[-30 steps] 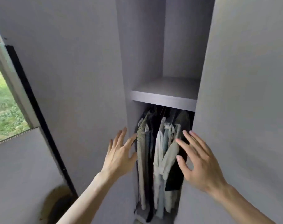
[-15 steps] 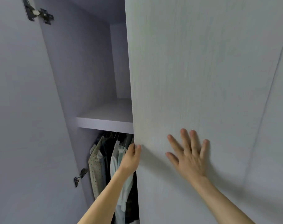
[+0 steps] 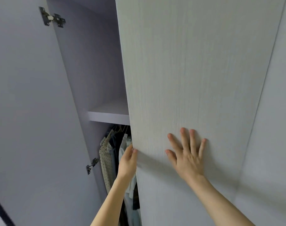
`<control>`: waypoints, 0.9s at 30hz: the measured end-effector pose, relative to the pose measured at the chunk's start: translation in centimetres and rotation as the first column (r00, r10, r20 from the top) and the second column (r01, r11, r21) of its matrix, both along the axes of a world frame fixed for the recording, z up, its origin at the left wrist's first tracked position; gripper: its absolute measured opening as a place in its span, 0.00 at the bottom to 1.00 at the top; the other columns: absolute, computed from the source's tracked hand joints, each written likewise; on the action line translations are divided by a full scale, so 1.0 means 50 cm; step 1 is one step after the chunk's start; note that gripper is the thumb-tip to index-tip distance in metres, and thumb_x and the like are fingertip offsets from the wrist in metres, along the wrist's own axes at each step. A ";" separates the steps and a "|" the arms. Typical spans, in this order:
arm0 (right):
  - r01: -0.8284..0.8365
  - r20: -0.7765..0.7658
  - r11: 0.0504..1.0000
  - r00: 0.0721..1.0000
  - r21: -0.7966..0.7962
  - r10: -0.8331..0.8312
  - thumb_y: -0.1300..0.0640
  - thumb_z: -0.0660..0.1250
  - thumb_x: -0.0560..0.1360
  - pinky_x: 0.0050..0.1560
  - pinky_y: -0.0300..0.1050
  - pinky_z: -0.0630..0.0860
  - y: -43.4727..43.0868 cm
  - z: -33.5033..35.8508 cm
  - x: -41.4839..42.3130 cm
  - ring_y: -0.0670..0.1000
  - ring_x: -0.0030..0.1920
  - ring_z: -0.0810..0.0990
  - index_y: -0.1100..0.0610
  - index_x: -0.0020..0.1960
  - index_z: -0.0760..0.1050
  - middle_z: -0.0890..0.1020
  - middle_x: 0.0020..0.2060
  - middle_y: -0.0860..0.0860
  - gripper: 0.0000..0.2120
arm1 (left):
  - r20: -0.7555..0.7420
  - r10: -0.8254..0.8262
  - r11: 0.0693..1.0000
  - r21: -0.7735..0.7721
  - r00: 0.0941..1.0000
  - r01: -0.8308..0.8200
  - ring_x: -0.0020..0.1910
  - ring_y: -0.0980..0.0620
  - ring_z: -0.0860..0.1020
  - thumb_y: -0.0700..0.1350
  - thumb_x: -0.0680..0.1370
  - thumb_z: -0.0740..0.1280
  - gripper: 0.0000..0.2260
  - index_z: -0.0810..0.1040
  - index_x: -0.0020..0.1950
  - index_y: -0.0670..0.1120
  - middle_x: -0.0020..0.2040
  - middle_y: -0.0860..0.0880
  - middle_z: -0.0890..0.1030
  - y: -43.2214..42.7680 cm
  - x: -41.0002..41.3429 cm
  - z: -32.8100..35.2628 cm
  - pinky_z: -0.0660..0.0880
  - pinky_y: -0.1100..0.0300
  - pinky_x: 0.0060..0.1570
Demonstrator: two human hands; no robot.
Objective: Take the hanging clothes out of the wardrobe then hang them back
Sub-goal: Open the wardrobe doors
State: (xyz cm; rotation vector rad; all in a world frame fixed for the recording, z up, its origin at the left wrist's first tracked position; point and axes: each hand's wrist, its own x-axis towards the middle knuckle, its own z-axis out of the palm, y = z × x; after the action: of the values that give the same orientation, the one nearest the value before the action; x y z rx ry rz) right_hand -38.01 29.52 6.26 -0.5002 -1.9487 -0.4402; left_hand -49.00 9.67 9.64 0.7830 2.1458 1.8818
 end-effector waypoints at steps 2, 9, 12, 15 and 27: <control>-0.023 -0.022 0.996 1.000 -0.081 0.022 0.41 0.55 0.82 0.73 0.73 0.47 -0.047 -0.018 0.019 0.63 0.79 0.49 0.46 0.78 0.61 0.50 0.81 0.55 0.26 | -0.044 0.040 0.999 0.005 0.998 -0.040 0.54 0.58 0.79 0.51 0.84 0.60 0.09 0.75 0.62 0.56 0.55 0.57 0.81 -0.042 0.028 -0.017 0.74 0.62 0.50; -0.261 -0.146 0.868 0.965 -0.422 0.219 0.45 0.56 0.82 0.72 0.69 0.60 -0.258 -0.060 0.137 0.67 0.79 0.48 0.54 0.81 0.51 0.50 0.79 0.63 0.31 | -0.146 -0.103 0.994 0.032 0.984 0.109 0.47 0.59 0.80 0.50 0.82 0.64 0.07 0.78 0.58 0.54 0.47 0.54 0.83 -0.224 0.201 -0.027 0.74 0.67 0.48; -0.373 -0.174 0.714 0.925 -0.592 0.339 0.40 0.51 0.83 0.78 0.54 0.51 -0.336 -0.073 0.225 0.57 0.80 0.41 0.43 0.81 0.41 0.41 0.81 0.52 0.31 | -0.160 -0.158 0.985 0.038 0.974 0.166 0.45 0.61 0.78 0.47 0.82 0.65 0.02 0.76 0.54 0.53 0.44 0.59 0.80 -0.266 0.297 -0.026 0.72 0.72 0.44; -0.388 -0.208 0.545 0.908 -0.743 0.363 0.39 0.52 0.81 0.75 0.35 0.50 -0.398 -0.064 0.316 0.39 0.79 0.43 0.31 0.77 0.38 0.39 0.79 0.38 0.31 | -0.170 -0.205 0.976 0.040 0.964 0.215 0.45 0.59 0.78 0.46 0.81 0.66 0.03 0.75 0.53 0.53 0.46 0.60 0.79 -0.283 0.375 -0.033 0.74 0.68 0.44; -0.417 -0.277 0.266 0.855 -0.869 0.438 0.39 0.66 0.75 0.66 0.51 0.75 -0.453 -0.103 0.596 0.37 0.72 0.66 0.27 0.75 0.49 0.62 0.75 0.32 0.36 | -0.165 -0.275 0.953 0.084 0.947 0.291 0.47 0.60 0.81 0.47 0.73 0.76 0.17 0.79 0.49 0.70 0.45 0.61 0.83 -0.248 0.593 -0.046 0.77 0.66 0.46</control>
State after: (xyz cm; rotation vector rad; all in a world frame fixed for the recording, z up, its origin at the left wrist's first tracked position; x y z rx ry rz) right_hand -8.23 6.89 1.11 -0.5880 -2.0985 1.1234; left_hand -19.34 -2.72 7.33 1.2229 1.8981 1.8489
